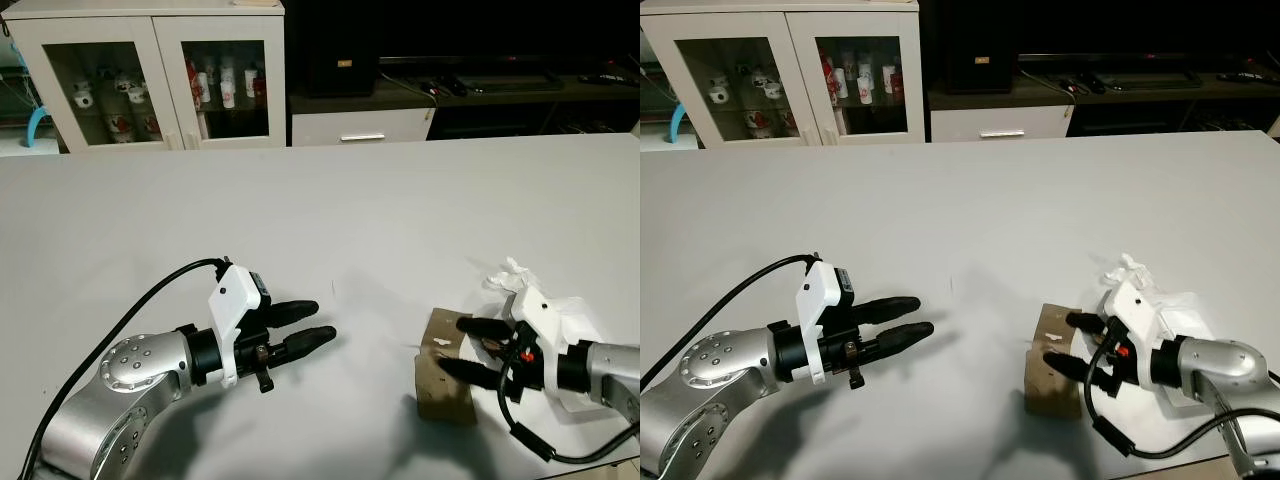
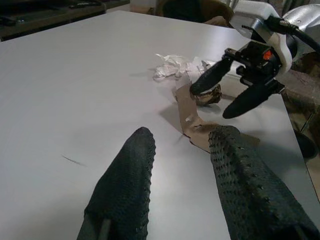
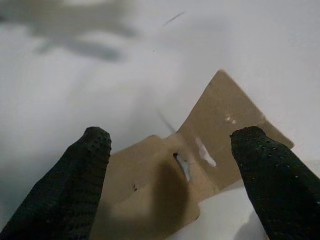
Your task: Picking trash to rubbish bin
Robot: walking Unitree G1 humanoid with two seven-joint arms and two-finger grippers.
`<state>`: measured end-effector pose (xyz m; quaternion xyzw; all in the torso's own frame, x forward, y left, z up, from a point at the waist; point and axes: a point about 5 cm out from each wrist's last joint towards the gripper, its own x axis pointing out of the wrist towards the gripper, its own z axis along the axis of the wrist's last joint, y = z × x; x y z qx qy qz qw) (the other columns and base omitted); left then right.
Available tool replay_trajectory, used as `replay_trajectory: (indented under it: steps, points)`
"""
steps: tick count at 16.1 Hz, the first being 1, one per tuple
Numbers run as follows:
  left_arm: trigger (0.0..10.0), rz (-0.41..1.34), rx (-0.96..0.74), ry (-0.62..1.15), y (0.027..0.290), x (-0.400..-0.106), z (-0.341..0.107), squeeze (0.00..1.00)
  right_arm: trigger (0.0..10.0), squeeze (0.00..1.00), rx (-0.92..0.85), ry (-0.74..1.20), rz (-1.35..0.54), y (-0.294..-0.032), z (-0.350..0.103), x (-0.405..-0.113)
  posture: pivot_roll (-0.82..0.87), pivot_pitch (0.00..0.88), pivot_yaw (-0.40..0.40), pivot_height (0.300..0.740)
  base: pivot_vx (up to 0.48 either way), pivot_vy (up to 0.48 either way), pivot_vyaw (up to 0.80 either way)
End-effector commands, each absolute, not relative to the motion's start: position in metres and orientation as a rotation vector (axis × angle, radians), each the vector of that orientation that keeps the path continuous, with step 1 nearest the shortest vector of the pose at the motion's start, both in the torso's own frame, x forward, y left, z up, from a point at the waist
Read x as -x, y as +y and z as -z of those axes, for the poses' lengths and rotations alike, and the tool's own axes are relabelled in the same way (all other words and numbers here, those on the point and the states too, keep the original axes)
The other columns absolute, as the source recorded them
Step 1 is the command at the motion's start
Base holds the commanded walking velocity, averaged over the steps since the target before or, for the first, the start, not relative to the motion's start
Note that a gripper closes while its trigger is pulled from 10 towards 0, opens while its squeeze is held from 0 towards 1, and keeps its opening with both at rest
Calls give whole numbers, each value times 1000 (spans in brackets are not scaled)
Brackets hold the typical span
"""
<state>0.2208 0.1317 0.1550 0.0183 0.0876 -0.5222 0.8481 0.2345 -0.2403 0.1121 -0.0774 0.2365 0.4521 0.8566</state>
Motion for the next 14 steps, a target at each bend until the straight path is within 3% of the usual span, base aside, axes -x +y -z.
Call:
replay_trajectory:
  steps: [1,14]
  points:
    - [10000,1124,-47,177,129,-218,-157,0,0,0,160,471,-936,-243,-115,-238,-27,0,-39,740,0,0,0]
    - [10000,1115,-69,163,130,-220,-157,0,0,0,132,501,-1005,-238,-110,-235,-17,0,-51,740,0,0,0]
